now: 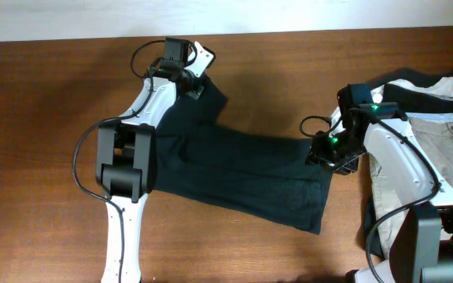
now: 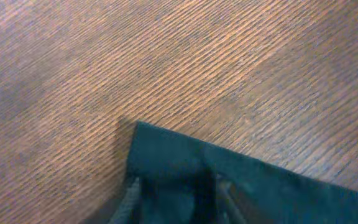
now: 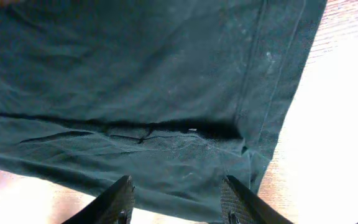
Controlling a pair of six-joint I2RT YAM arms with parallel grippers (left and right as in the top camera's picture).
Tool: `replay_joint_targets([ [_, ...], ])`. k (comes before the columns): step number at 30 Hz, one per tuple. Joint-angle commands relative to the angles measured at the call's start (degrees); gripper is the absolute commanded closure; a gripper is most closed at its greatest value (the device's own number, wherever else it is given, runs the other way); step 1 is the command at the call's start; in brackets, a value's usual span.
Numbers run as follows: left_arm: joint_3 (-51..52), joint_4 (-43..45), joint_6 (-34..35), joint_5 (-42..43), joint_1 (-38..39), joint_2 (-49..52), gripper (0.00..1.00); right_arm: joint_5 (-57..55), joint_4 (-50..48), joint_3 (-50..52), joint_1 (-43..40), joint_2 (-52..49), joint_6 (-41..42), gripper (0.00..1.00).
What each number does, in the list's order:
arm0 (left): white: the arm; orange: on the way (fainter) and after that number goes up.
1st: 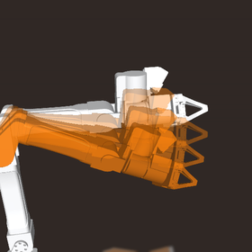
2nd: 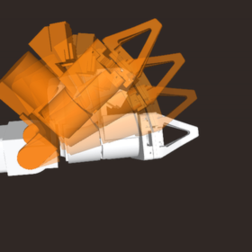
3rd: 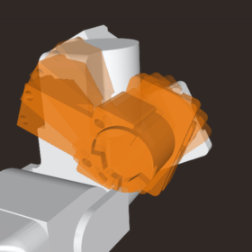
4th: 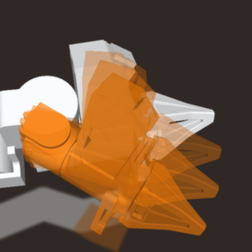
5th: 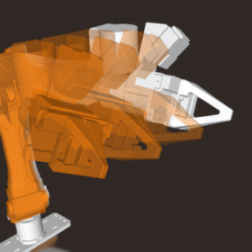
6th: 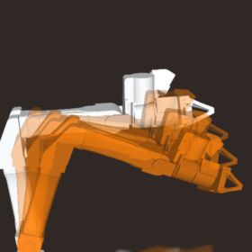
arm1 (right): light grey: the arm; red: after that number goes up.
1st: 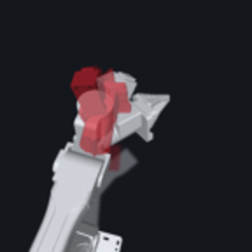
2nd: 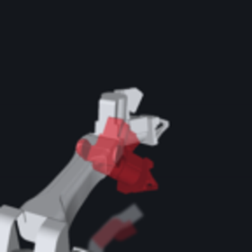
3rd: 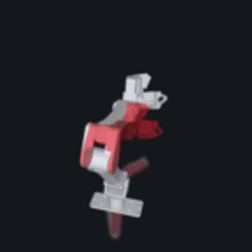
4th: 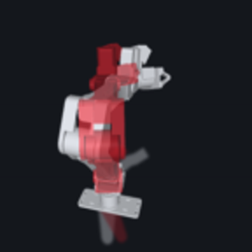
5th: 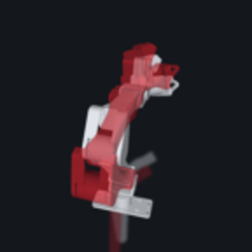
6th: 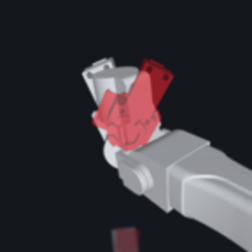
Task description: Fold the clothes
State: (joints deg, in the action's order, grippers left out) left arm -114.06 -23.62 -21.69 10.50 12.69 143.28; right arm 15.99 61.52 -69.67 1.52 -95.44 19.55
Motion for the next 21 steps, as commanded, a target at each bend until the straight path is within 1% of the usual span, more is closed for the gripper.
replay_joint_targets([
  [1,-0.2,-1.9,-0.3,-0.5,-0.1,3.2,0.85,-0.6,-0.3,-0.9,-0.1,0.2,0.5,0.51],
  [2,-0.5,-3.4,-0.3,-0.5,-0.1,2.8,0.95,-3.0,-1.2,-0.9,-0.2,0.2,1.6,0.51],
  [3,-1.3,-5.6,-0.3,-0.5,-0.1,2.2,1.00,-4.8,-2.9,-0.9,-1.0,0.2,4.1,0.51],
  [5,-3.8,-11.1,-0.3,-1.4,-0.5,-0.7,1.00,-4.6,-8.2,-0.9,-3.8,0.2,4.8,0.51],
  [7,-5.1,-13.6,-0.3,-4.0,-0.8,-4.3,1.00,-4.6,-13.0,-0.9,-6.8,-0.5,4.7,0.51],
  [8,-5.1,-14.4,-0.3,-4.3,-0.9,-6.9,0.98,-4.6,-14.3,-0.9,-7.9,-1.6,4.5,0.51],
  [10,-5.1,-16.0,-0.3,-4.4,-0.9,-9.9,0.97,-4.4,-17.2,-0.9,-8.3,-5.3,1.4,0.51],
  [13,-5.1,-19.5,-0.3,-4.4,-0.9,-11.2,0.97,-4.7,-18.5,-0.9,-8.3,-11.8,0.4,0.51],
  [15,-5.1,-22.1,-0.3,-6.4,-0.9,-11.9,0.97,-4.7,-20.5,-0.9,-8.3,-16.6,-0.3,0.51],
  [18,-5.1,-24.5,-0.3,-9.1,-0.9,-13.5,0.97,-4.9,-21.5,-0.9,-8.4,-17.8,-1.5,0.51],
  [20,-5.1,-26.2,-0.3,-11.1,-0.9,-14.6,0.97,-7.7,-21.7,-0.9,-8.4,-17.8,-2.3,0.51],
  [21,-5.1,-27.3,-0.3,-12.6,-0.9,-15.2,0.97,-7.7,-21.7,-0.9,-8.4,-17.8,-3.3,0.64],
])
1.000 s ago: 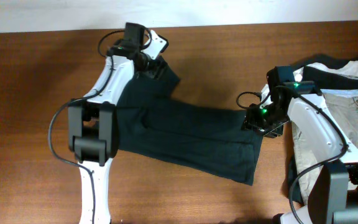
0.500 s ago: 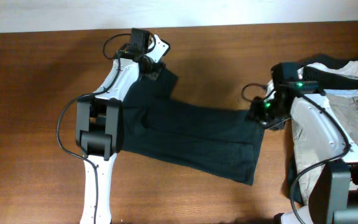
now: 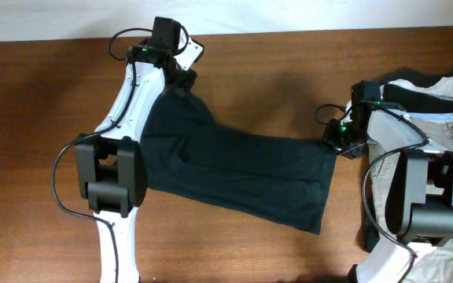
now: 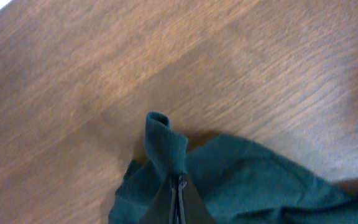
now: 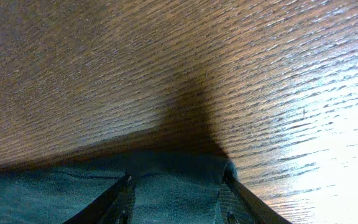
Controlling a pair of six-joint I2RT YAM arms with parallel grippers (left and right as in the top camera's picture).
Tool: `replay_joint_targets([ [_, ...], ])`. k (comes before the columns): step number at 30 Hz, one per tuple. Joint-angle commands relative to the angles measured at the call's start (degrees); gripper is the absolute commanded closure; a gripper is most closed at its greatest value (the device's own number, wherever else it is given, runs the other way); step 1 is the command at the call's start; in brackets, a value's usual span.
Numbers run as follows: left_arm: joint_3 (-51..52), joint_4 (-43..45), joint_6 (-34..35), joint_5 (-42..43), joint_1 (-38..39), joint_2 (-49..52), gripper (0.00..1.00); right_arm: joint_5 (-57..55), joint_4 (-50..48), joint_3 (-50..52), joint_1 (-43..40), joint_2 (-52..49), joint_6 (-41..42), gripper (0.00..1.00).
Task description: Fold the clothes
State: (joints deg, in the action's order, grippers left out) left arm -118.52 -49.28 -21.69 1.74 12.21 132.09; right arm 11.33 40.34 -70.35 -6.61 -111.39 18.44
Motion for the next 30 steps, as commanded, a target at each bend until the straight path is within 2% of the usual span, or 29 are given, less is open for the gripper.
replay_joint_targets([
  [1,-0.6,-2.2,-0.3,-4.4,-0.4,-4.5,0.97,-3.0,-0.4,-0.2,-0.3,-1.9,-2.2,0.74],
  [2,-0.6,-3.2,-0.3,-4.6,-0.4,-5.3,0.97,-3.0,0.0,-0.2,-0.3,-1.7,-2.8,0.91],
  [3,-0.6,-4.1,-0.3,-4.6,-0.4,-5.9,0.97,-3.1,0.6,-0.2,-0.3,-1.2,-3.7,0.96],
  [12,-0.6,-20.1,1.3,-4.1,-3.0,-8.4,0.97,-3.2,12.5,-0.2,-0.3,9.2,-4.8,0.96],
  [17,-0.6,-27.9,1.5,-4.1,-4.2,-8.4,0.98,2.0,20.4,-0.2,-0.2,9.6,-12.5,0.96],
  [22,-0.6,-36.9,7.7,-4.0,-10.3,-8.4,0.99,1.9,29.1,-0.2,-0.2,9.6,-13.6,0.96],
  [27,-0.6,-40.0,8.8,1.2,-14.3,-8.4,1.00,1.3,33.9,0.5,-0.2,9.6,-13.6,0.96],
  [30,-0.6,-40.2,8.8,1.9,-14.2,-8.4,0.94,1.3,34.0,0.9,-0.2,9.6,-13.6,0.94],
])
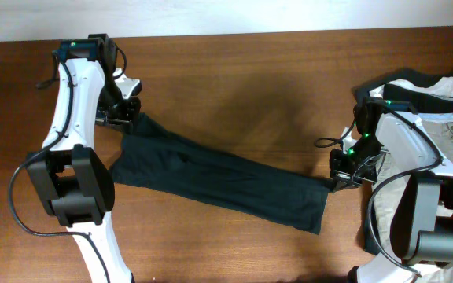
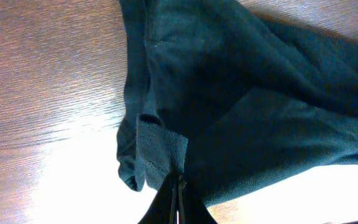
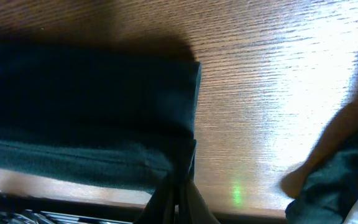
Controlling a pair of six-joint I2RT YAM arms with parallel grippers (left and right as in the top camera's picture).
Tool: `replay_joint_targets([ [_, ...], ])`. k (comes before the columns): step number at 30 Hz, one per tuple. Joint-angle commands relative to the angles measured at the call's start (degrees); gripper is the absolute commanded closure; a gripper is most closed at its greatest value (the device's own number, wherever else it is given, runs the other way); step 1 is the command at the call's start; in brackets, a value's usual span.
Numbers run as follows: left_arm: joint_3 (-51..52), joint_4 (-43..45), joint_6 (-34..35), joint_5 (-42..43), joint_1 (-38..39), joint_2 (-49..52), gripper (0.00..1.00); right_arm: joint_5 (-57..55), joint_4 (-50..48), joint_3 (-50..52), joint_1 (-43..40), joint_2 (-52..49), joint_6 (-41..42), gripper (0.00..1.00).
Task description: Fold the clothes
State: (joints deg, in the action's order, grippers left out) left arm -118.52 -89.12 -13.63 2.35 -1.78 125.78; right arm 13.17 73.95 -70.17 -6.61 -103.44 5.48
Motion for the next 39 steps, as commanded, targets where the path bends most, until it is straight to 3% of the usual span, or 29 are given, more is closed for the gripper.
replay_joint_targets([
  [1,-0.6,-0.8,0.7,1.3,-0.3,-2.1,0.91,-0.6,0.7,0.7,-0.2,1.6,-0.8,0.94],
  [6,-0.6,-5.1,0.8,1.3,-0.3,-2.1,0.91,-1.8,4.2,0.7,-0.2,1.6,-0.8,0.94],
  [9,-0.4,-4.2,1.5,7.1,-0.1,-2.1,0.75,-1.8,4.2,0.7,-0.2,1.6,-0.8,0.94],
  [12,4.3,2.2,0.3,10.2,1.8,-2.0,0.50,-1.8,2.5,0.7,-0.2,1.6,-0.8,0.94],
  [15,15.5,15.2,0.3,10.4,4.5,-2.0,0.45,-1.5,1.9,0.7,-0.2,1.6,-0.7,0.94],
  [16,18.0,17.9,0.3,10.5,5.2,-2.0,0.45,-1.3,1.6,0.7,-0.2,1.6,-0.7,0.94],
  [18,20.0,19.1,0.3,10.3,5.8,-2.0,0.57,-1.3,1.1,0.7,-0.2,1.6,-0.7,0.94],
  [19,20.0,19.1,0.3,9.7,5.7,-2.0,0.77,-1.3,0.7,0.7,-0.2,1.6,-0.7,0.94],
  [21,20.0,18.7,0.3,7.4,5.7,-2.1,1.00,-1.4,0.5,0.7,-0.2,1.6,-0.6,0.94],
  [26,13.5,7.9,0.4,4.2,4.4,-2.9,0.99,-1.4,2.2,0.7,-0.2,1.6,-0.6,0.93],
  [31,13.5,2.8,1.2,2.1,4.2,-3.3,1.00,-1.4,4.3,1.7,-0.2,1.6,-0.6,0.92],
  [34,13.5,2.5,1.2,2.1,4.2,-3.3,1.00,-1.4,4.5,4.7,-0.2,1.6,-0.8,0.76],
  [36,13.5,2.8,1.2,2.1,4.2,-3.3,1.00,-1.4,4.2,5.1,-0.2,1.6,-0.7,0.61],
  [39,13.5,2.9,1.2,2.1,4.2,-3.3,0.99,1.3,-1.5,5.1,-0.2,1.6,-0.3,0.61],
])
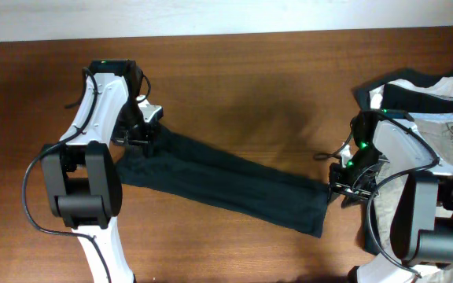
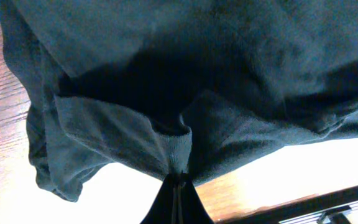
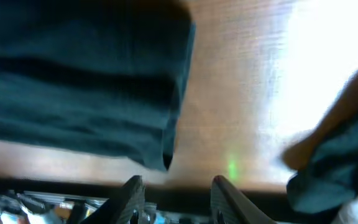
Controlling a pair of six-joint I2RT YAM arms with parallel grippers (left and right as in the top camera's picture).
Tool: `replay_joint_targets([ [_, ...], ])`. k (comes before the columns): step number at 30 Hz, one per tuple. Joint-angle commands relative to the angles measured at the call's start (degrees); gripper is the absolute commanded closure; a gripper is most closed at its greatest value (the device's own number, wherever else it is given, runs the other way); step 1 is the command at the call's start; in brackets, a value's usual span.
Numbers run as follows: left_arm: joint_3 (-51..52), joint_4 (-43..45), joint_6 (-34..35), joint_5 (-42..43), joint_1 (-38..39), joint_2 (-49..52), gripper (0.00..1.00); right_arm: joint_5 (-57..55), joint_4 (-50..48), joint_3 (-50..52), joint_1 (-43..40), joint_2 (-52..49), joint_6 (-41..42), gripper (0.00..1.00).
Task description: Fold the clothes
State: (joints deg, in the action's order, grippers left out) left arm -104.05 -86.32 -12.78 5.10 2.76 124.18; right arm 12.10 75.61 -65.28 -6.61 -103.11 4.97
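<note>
Dark green trousers [image 1: 226,182] lie folded lengthwise in a narrow band slanting across the wooden table, waist end at the left, leg cuffs [image 1: 318,206] at the right. My left gripper [image 1: 141,134] is shut on a pinch of the waist cloth [image 2: 178,152], which hangs bunched in the left wrist view. My right gripper [image 1: 338,187] stands open just right of the cuffs; in the right wrist view its fingers [image 3: 135,190] are spread with nothing between them and the cuff edge [image 3: 176,93] lies ahead of them.
A heap of other clothes [image 1: 439,118], beige, white and dark, lies at the table's right edge behind the right arm. Bare wood surrounds the trousers; the table's far edge [image 1: 289,31] runs along the top.
My right gripper has let go of the cuff and now stands open beside it. My left gripper, still shut on the waist cloth, has moved to the right and down over the trousers.
First both grippers were open at the spread trousers, left at the far waist corner, right at the cuff. Then each was pinching its end. Then the trousers were folded into a narrow band, both grippers holding. Now the right has released, and the left still holds.
</note>
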Motion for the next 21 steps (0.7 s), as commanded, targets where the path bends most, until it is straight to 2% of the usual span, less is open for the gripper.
replay_joint_targets([
  [1,-1.0,0.0,0.3,-0.6,-0.3,-1.7,1.00,2.6,-4.6,0.2,-0.2,1.3,0.1,0.61],
  [4,-1.0,0.1,0.3,-0.7,-0.3,-1.7,0.99,2.8,-8.2,1.1,-0.1,1.3,0.2,0.61],
  [7,-1.0,0.3,0.3,-0.7,-0.3,-1.7,1.00,4.5,-10.3,4.9,-0.1,1.3,0.1,0.72],
  [9,-1.0,0.3,0.3,-0.7,-0.3,-1.7,1.00,7.2,-10.9,6.4,-0.1,1.3,-0.3,0.92],
  [10,-1.0,0.1,0.3,-0.7,-0.3,-1.7,0.99,7.3,-10.3,6.3,-0.1,1.3,-0.3,0.96],
  [14,-1.0,-1.8,0.8,-2.0,-0.3,-1.7,0.99,7.8,-2.3,6.3,-0.1,2.8,-0.3,0.96],
  [19,-1.0,-5.4,3.8,-5.6,-0.3,-1.7,1.00,5.6,1.7,6.4,-0.1,2.8,-0.5,0.96],
  [20,-1.0,-5.5,3.8,-5.6,-0.3,-1.7,0.99,5.7,1.6,6.5,-0.1,2.8,-0.5,0.96],
  [21,-1.0,-5.5,3.8,-5.6,-0.3,-1.7,0.94,5.7,1.6,6.6,-0.1,2.8,-0.5,0.96],
])
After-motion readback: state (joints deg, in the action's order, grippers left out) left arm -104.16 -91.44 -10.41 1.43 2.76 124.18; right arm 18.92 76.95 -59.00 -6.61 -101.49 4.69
